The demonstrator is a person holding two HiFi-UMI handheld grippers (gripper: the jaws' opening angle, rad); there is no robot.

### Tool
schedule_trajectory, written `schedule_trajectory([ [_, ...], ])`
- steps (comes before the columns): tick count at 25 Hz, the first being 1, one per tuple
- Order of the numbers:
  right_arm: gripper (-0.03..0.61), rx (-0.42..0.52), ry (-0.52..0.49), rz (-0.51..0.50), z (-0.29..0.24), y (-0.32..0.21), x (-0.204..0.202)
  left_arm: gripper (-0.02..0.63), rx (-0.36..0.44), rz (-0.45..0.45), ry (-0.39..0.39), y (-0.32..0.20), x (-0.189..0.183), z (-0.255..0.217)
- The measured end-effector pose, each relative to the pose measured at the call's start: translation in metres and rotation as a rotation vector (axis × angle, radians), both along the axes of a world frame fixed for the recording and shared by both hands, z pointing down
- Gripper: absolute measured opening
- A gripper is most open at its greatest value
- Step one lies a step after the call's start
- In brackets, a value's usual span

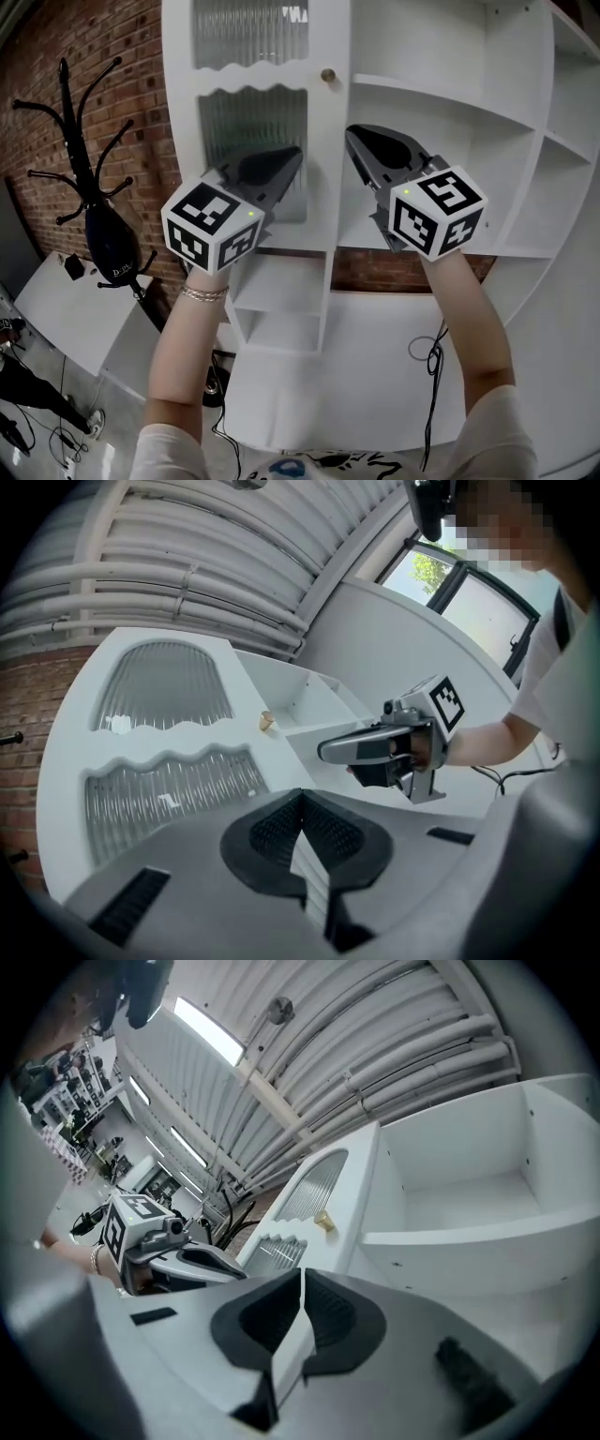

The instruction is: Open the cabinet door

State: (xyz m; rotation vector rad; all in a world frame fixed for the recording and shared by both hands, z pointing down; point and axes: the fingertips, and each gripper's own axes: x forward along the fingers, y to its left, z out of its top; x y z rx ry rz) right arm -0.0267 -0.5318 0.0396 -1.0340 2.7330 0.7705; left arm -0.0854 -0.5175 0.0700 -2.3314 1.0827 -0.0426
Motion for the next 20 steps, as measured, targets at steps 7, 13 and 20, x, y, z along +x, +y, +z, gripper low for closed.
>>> schedule_trajectory([
  [7,0.031,-0.001,0.015,0.075,-0.016,-0.018,0.0,0.012,0.013,-0.058,-0.007,-0.011,-0.008,-0.022],
  [13,0.058,-0.013,-0.057,0.113,-0.03,-0.032,0.013,0.012,0.031,-0.121,-0.058,-0.022,-0.005,-0.034],
  [20,0.144,-0.074,-0.049,0.06,-0.032,-0.04,0.003,0.012,0.05,-0.125,-0.061,-0.017,-0.001,-0.042],
])
